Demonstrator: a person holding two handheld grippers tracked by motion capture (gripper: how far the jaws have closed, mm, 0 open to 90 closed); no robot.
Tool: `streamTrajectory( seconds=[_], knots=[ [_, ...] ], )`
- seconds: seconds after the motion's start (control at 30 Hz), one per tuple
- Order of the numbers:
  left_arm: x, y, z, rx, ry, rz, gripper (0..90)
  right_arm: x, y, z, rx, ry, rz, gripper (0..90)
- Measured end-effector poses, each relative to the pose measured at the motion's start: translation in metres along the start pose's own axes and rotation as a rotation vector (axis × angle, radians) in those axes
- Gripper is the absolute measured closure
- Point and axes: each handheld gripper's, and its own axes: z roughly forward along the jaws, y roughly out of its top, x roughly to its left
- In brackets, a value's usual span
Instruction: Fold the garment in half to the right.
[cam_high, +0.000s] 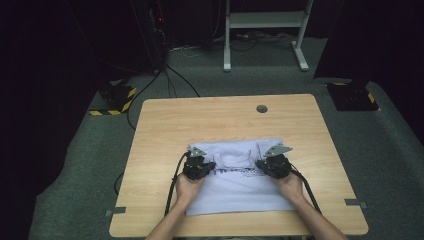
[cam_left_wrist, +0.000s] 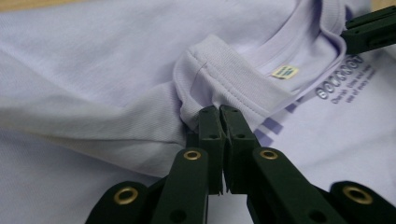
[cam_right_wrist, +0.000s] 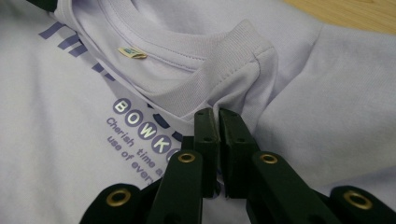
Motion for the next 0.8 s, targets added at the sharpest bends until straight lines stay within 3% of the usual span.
streamTrajectory(
  seconds=[0.13, 0.23, 0.33, 0.47, 0.63, 0.73, 0.8],
  knots=[
    [0.009, 0.010, 0.009, -0.007, 0.023, -0.002, 88.6, -0.007, 0.007, 0.008, -0.003, -0.018, 0.003, 86.4],
    [0.023, 0.025, 0.019, -0.021, 0.025, -0.037, 88.6, -0.018, 0.020, 0.020, -0.001, -0.038, 0.023, 86.4],
    [0.035, 0.042, 0.020, -0.054, -0.001, -0.075, 88.7, -0.032, 0.035, 0.030, -0.004, -0.051, 0.046, 86.4],
    [0.024, 0.053, -0.004, -0.102, -0.010, -0.015, 88.7, -0.035, 0.046, 0.015, -0.071, -0.047, 0.069, 86.4],
    [-0.004, 0.031, -0.037, -0.109, -0.038, 0.068, 88.6, -0.012, 0.033, -0.019, -0.108, -0.037, 0.009, 86.4],
    [-0.014, 0.008, -0.036, -0.059, -0.047, 0.085, 88.5, 0.006, 0.014, -0.030, -0.084, -0.023, -0.037, 86.3],
    [-0.016, -0.004, -0.028, -0.021, -0.045, 0.086, 88.5, 0.014, 0.000, -0.027, -0.050, -0.011, -0.055, 86.2]
  ],
)
